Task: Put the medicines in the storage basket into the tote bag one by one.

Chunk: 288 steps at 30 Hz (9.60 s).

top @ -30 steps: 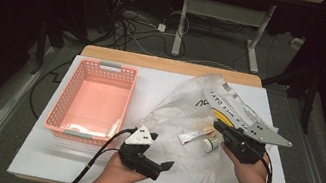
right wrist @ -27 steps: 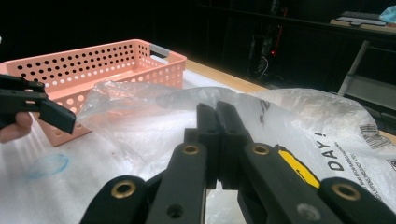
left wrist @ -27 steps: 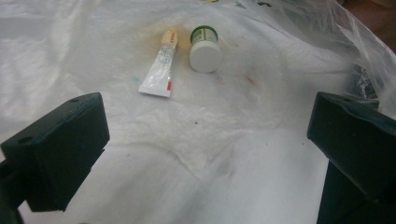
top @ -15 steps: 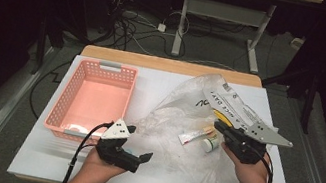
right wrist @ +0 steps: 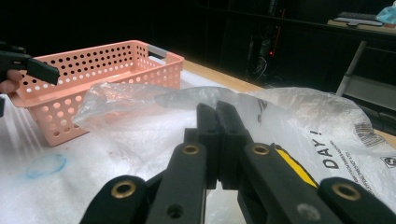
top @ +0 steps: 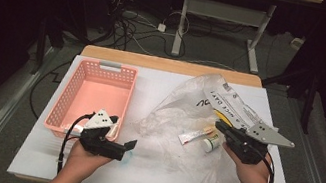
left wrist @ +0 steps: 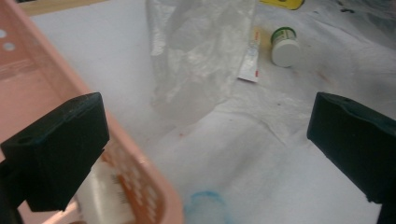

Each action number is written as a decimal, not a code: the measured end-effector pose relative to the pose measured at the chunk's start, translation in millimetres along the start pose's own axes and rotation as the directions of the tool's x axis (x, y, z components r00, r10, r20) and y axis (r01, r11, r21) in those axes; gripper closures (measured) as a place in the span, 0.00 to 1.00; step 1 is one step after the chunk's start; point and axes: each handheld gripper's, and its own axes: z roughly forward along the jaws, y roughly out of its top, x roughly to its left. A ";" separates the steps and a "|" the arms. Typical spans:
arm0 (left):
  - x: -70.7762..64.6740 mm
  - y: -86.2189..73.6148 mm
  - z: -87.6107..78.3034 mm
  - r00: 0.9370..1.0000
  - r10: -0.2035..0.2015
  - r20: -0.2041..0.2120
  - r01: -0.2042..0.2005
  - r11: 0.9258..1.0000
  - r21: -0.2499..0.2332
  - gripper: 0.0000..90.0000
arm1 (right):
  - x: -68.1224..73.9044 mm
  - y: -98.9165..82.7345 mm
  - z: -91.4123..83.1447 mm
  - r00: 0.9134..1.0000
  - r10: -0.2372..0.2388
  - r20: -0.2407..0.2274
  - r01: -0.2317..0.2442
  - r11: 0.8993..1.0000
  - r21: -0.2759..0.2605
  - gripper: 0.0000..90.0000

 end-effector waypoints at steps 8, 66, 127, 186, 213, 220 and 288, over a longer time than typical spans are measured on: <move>22.9 -3.8 -12.2 0.997 -0.045 -0.055 0.045 0.999 -0.004 0.00 | -0.6 -0.6 -0.2 1.000 0.004 -0.001 -0.004 1.000 0.003 1.00; 95.8 41.6 27.6 0.969 -0.197 -0.147 0.244 0.844 0.477 0.18 | -5.2 -0.1 -6.0 1.000 0.020 0.008 -0.019 1.000 -0.011 1.00; 79.6 36.5 62.6 0.991 -0.025 -0.133 0.119 0.624 0.772 0.64 | -3.8 -1.4 -4.8 1.000 0.012 0.009 -0.012 1.000 -0.006 1.00; 40.7 -3.1 -16.3 0.992 -0.041 -0.119 0.049 0.997 0.067 0.65 | 0.5 -1.9 -4.2 1.000 -0.007 0.012 0.007 1.000 -0.009 1.00; -14.7 15.9 -6.2 0.998 0.053 0.038 -0.053 0.999 -0.005 0.65 | 0.5 0.3 -4.5 1.000 -0.011 0.001 0.011 1.000 -0.020 1.00; -32.2 14.0 9.0 0.992 0.089 0.085 -0.091 0.996 0.025 0.65 | 1.6 0.6 -4.5 1.000 -0.012 -0.001 0.012 1.000 -0.019 1.00; -71.9 88.9 228.1 0.980 0.196 0.033 -0.198 0.959 0.202 0.64 | -12.5 -5.7 1.8 0.999 0.039 0.021 -0.039 0.999 -0.016 1.00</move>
